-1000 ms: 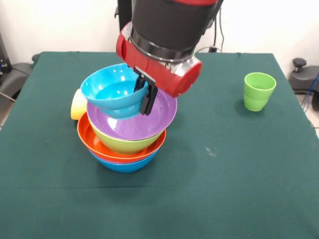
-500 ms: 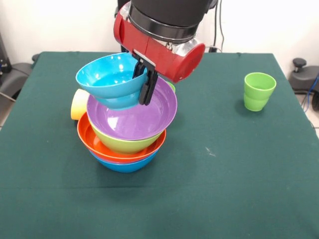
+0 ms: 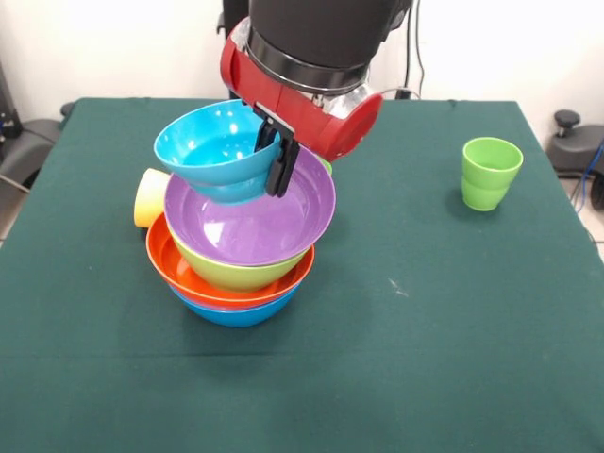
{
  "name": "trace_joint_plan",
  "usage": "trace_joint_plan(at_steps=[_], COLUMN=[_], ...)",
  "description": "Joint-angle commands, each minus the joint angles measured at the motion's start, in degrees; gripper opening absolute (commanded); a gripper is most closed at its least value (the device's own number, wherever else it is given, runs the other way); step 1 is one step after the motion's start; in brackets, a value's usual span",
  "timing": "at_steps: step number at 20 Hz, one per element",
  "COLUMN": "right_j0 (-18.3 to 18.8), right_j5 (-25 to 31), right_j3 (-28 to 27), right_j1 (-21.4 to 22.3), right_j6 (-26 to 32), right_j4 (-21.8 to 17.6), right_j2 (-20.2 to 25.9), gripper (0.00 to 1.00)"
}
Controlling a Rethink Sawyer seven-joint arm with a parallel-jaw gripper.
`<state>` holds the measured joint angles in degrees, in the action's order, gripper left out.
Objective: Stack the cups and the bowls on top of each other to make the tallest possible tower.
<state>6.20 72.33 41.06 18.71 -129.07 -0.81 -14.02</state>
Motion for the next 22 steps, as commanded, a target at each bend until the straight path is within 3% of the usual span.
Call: trace_joint_plan(at_steps=[1,22], right_j0=[-1.3,-0.3], right_j5=[-1.4,-6.0], right_j3=[9.9,11.6], right_j1=[0.5,-0.1], right_j6=[2.1,2.8], right_j4=[-1.6,-1.6], right_j2=[3.8,5.2], gripper=[0.0,0.0])
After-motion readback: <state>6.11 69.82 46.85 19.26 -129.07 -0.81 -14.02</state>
